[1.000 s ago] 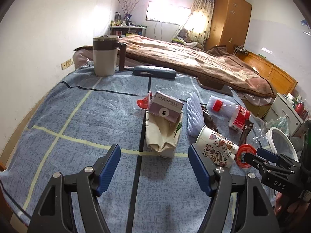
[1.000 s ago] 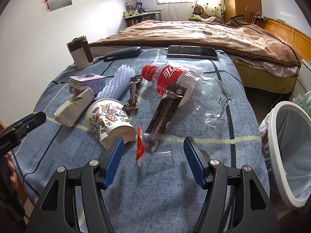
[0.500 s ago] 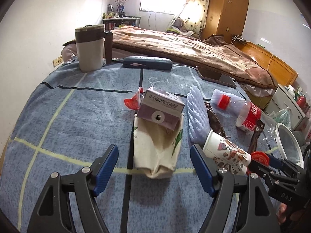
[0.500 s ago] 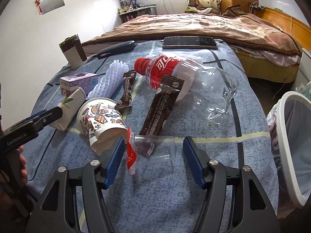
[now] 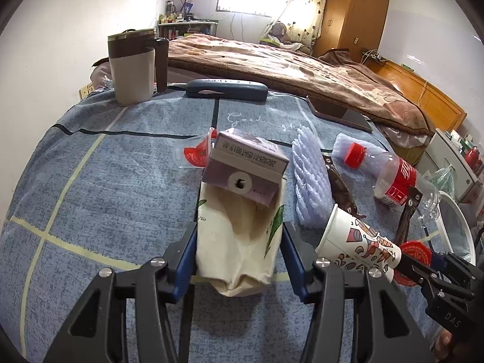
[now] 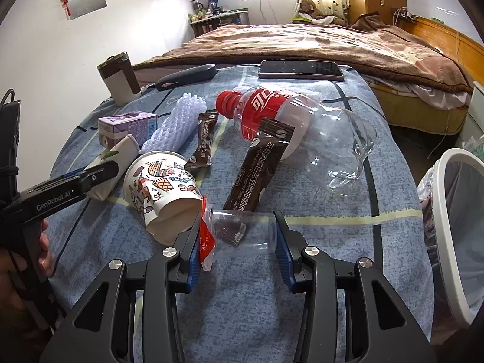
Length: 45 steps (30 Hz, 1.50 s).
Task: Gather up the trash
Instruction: 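Grasp the beige paper bag with the left gripper, then carry the plastic bag and paper bag over the bin with both grippers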
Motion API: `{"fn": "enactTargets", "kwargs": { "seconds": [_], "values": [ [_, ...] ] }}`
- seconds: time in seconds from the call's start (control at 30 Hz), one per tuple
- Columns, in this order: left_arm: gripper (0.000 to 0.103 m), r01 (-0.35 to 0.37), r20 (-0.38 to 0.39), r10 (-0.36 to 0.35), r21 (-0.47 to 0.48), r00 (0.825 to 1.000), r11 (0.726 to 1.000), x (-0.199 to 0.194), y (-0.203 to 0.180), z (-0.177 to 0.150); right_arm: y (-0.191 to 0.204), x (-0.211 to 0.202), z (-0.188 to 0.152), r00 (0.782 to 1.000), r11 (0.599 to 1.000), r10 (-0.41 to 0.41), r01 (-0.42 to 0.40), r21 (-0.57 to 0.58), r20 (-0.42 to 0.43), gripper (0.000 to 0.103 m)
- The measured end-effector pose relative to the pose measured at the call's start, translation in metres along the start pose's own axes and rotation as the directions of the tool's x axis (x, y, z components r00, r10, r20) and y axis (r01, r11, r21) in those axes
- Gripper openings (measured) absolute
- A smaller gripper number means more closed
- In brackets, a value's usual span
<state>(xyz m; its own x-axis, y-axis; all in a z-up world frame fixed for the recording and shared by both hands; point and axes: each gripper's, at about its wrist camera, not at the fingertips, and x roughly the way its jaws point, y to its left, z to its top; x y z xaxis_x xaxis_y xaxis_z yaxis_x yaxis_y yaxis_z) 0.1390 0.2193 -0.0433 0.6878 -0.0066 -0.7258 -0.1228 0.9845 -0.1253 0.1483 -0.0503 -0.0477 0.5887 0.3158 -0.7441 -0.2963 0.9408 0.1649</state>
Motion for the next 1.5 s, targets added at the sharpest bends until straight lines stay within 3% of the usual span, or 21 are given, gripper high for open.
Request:
{"fn": "enactTargets", "kwargs": {
  "seconds": [0.23, 1.0, 1.5],
  "values": [
    [0.047, -0.003, 0.006, 0.003, -0.006, 1.000, 1.000, -0.008, 0.000, -0.003, 0.000, -0.003, -0.001, 1.000, 1.000, 0.004, -0.004, 0.002, 0.010, 0.043],
    [0.046, 0.025, 0.063, -0.028, 0.047, 0.998, 0.999, -0.063, -0.032, -0.030, -0.006, -0.039, -0.006, 0.995, 1.000, 0.023, -0.024, 0.013, 0.094, 0.043],
    [0.046, 0.120, 0.121, -0.140, 0.161, 0.983, 0.980, -0.093, -0.099, -0.022, -0.044, -0.084, -0.008, 0.983, 0.998, -0.030, 0.018, 0.066, 0.183, 0.043]
  ]
}}
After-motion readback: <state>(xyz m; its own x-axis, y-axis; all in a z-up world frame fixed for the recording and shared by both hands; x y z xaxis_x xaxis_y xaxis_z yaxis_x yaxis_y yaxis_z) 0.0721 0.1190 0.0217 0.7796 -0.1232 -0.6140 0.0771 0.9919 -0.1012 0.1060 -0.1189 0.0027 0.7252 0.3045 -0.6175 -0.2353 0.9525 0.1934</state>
